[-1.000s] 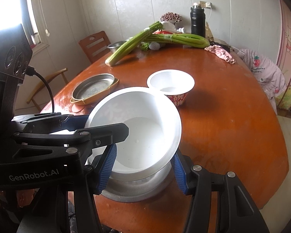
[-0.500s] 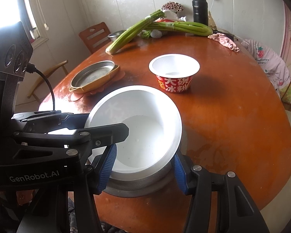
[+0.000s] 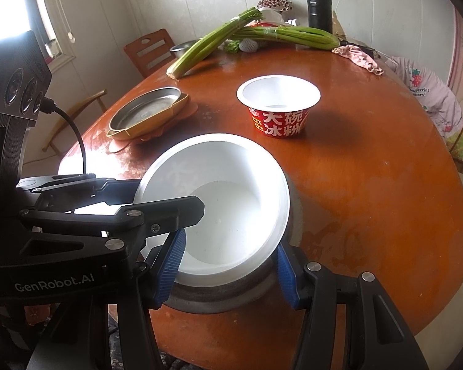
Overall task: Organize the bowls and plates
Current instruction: 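Lower the white paper bowl into the deep steel bowl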
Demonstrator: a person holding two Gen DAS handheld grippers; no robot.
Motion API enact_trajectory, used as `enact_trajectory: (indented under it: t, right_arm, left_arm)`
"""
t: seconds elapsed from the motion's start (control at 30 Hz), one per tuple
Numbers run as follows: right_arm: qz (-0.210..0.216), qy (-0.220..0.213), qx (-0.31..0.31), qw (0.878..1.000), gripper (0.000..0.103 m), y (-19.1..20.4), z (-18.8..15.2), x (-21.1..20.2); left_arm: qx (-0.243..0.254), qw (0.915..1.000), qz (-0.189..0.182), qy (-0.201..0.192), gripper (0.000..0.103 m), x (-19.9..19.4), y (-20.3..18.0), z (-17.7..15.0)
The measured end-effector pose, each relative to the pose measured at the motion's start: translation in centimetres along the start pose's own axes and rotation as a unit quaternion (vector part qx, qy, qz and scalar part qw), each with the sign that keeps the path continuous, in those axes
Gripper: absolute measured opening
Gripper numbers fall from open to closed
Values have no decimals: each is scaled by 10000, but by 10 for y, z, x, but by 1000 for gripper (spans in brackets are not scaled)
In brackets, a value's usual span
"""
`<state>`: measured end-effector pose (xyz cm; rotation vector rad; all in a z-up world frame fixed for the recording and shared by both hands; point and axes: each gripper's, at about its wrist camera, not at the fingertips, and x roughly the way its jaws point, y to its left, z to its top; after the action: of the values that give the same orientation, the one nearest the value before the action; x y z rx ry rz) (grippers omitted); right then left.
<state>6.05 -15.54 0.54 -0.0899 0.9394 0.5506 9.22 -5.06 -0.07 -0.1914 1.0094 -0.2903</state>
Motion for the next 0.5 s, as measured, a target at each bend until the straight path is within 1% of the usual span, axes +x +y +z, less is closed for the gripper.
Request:
enact_trajectory:
  t: [0.5]
  right_arm:
    - [-75, 10, -114, 9999, 58, 3, -1, 1]
  left_arm:
    - [-34, 10000, 57, 35, 45, 2, 2, -1]
